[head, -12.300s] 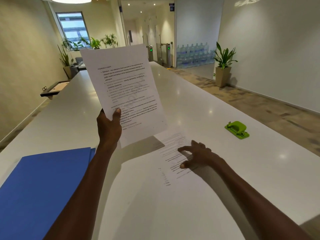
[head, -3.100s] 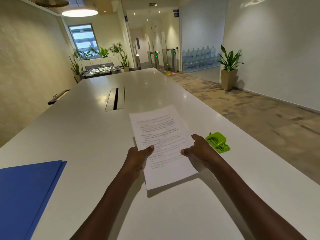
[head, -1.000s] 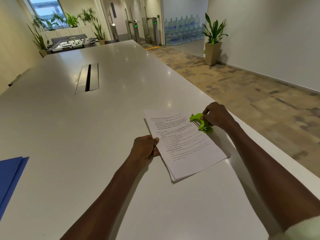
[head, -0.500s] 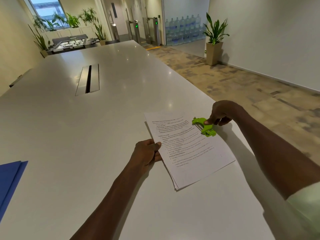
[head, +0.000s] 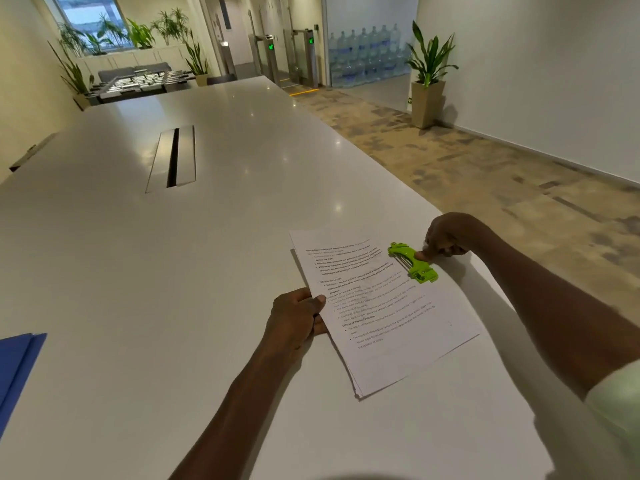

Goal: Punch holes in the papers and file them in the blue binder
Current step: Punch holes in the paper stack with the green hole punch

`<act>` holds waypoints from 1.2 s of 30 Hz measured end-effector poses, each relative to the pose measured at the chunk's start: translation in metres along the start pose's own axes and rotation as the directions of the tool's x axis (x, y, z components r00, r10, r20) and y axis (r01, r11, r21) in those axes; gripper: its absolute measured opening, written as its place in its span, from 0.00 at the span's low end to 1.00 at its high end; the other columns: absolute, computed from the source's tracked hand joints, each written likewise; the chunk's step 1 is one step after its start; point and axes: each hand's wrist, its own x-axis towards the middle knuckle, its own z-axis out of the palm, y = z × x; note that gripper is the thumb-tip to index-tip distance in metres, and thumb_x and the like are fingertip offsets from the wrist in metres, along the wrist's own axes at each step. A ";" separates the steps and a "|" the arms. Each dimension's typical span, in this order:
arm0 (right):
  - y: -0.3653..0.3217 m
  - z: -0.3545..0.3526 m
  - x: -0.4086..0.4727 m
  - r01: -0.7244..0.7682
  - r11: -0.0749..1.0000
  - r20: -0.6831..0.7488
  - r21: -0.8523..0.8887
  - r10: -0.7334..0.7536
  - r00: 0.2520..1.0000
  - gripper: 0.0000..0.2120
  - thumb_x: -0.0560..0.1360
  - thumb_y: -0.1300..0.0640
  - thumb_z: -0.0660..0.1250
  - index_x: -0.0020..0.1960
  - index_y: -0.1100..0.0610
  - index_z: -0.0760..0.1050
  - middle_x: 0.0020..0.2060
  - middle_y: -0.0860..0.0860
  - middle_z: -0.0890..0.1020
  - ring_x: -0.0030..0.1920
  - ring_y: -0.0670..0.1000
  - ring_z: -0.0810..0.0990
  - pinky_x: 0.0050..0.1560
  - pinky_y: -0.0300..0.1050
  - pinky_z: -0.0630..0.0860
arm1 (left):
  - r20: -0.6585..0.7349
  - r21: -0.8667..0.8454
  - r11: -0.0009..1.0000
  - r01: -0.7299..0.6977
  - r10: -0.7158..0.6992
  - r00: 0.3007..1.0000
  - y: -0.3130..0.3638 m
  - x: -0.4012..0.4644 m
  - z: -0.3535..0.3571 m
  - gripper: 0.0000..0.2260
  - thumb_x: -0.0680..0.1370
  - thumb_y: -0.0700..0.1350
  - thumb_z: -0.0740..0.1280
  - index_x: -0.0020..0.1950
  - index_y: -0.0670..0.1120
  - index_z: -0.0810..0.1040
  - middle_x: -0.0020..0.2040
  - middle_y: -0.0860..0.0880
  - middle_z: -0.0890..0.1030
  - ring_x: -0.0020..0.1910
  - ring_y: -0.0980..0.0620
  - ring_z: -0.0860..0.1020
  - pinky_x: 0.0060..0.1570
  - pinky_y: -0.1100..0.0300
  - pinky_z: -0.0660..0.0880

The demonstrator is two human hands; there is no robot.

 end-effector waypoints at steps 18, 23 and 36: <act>-0.007 -0.001 -0.049 0.270 0.924 -0.138 0.270 -0.240 0.961 0.08 0.68 0.63 0.77 0.45 0.64 0.80 0.45 0.63 0.84 0.41 0.59 0.85 0.41 0.48 0.82 | -0.012 -0.018 1.000 0.022 -0.023 1.000 0.008 -0.006 0.001 0.07 0.79 0.32 0.63 0.55 0.34 0.78 0.45 0.41 0.86 0.42 0.43 0.85 0.39 0.52 0.83; -0.009 0.004 -0.050 0.254 0.923 -0.160 0.290 -0.215 0.963 0.14 0.68 0.63 0.77 0.52 0.67 0.82 0.48 0.62 0.85 0.43 0.59 0.86 0.52 0.55 0.82 | -0.035 -0.039 0.999 0.021 -0.023 0.999 0.010 -0.010 0.001 0.08 0.80 0.32 0.62 0.55 0.33 0.78 0.47 0.41 0.85 0.41 0.43 0.85 0.37 0.52 0.82; -0.005 0.012 -0.060 0.286 0.900 -0.246 0.328 -0.211 0.946 0.15 0.66 0.62 0.79 0.50 0.67 0.82 0.44 0.61 0.85 0.39 0.58 0.86 0.50 0.55 0.83 | -0.137 -0.031 1.000 -0.002 -0.003 0.991 0.012 -0.025 -0.026 0.06 0.80 0.33 0.62 0.54 0.35 0.78 0.46 0.42 0.84 0.41 0.44 0.85 0.34 0.53 0.82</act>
